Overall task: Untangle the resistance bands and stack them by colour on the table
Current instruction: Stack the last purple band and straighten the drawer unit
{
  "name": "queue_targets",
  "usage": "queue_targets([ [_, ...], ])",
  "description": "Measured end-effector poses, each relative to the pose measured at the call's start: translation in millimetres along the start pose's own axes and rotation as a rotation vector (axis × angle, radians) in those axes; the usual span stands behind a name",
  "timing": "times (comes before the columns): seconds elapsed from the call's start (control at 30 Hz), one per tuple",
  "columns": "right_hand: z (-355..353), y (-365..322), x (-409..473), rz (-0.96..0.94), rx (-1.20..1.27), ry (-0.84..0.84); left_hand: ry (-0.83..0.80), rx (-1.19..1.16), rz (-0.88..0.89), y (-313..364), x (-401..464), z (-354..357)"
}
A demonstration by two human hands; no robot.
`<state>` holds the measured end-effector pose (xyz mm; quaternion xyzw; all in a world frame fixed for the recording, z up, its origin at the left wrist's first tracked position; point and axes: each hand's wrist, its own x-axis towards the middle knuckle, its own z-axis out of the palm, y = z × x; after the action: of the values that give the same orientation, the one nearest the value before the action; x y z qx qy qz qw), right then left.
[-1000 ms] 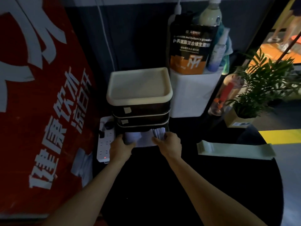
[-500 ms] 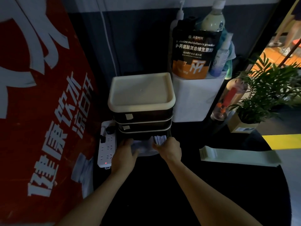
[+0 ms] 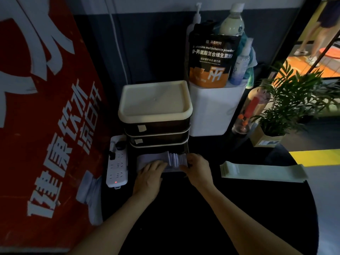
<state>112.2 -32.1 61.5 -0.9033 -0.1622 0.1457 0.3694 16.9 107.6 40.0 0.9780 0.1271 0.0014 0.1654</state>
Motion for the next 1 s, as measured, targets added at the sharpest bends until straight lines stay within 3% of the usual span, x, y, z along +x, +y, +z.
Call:
queue_targets([
  [0.3,0,27,-16,-0.013,-0.022,-0.067,0.123,0.106,0.104,-7,-4,10],
  [0.5,3,24,-1,0.001,0.03,-0.001,-0.026,0.094,0.144,-10,1,-3],
  [0.77,-3,27,19,0.0,0.023,-0.011,0.097,0.003,0.081,-9,14,3],
  [1.0,4,17,34,-0.007,0.03,0.022,0.046,-0.054,0.026,-13,29,-12],
])
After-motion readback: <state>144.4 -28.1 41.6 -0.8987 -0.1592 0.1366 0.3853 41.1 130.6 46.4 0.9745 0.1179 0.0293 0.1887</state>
